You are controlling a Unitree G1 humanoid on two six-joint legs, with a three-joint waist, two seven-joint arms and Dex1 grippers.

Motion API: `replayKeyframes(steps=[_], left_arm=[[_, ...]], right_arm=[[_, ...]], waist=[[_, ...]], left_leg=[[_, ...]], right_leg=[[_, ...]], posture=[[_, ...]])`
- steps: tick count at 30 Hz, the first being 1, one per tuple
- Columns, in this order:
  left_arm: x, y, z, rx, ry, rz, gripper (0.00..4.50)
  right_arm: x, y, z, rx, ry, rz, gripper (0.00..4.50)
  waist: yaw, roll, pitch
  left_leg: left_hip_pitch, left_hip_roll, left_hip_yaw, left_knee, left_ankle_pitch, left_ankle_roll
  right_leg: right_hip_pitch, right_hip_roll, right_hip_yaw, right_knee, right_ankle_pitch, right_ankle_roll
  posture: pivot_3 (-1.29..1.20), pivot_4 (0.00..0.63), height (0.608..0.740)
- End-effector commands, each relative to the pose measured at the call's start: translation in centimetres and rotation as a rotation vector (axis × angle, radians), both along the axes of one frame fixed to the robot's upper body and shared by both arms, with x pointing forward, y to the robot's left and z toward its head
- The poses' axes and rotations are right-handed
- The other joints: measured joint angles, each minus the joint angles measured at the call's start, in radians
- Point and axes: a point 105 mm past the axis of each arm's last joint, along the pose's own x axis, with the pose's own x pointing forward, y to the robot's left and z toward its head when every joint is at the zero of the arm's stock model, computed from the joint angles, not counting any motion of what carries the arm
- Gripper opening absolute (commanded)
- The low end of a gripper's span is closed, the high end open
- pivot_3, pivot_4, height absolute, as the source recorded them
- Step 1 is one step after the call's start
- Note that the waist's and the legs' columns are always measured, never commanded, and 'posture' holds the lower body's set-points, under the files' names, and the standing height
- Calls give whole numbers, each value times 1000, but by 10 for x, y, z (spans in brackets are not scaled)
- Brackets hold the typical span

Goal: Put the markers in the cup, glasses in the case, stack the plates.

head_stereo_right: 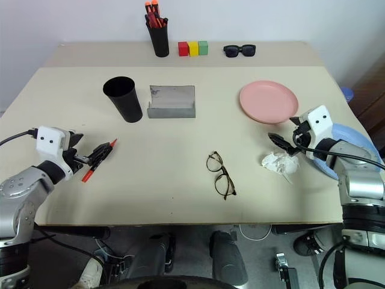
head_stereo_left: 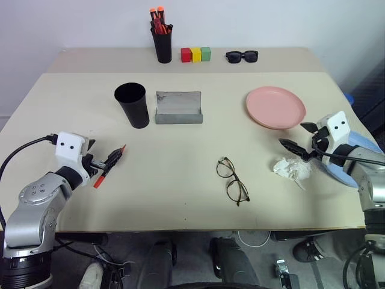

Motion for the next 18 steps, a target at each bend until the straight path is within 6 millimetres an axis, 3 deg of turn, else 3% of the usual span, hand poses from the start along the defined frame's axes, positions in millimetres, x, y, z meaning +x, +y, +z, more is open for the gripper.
replayKeyframes(steps=[1,11,18], left_arm=[[-1,4,14,25,-43,8,4426],[0,-3,13,25,-38,-5,4426],[4,-16,13,37,-12,-37,4426]], right_arm=[[3,3,12,-6,-53,10,4500],[7,30,15,-1,-63,83,4500],[5,70,24,-1,-96,192,4500]], waist=[[0,0,0],[-1,0,0],[-1,0,0]], left_leg=[[0,0,0,0,0,0],[0,0,0,0,0,0],[0,0,0,0,0,0]], right_leg=[[0,0,0,0,0,0],[0,0,0,1,0,0],[0,0,0,1,0,1]], posture=[[0,150,740],[0,150,740],[0,150,740]])
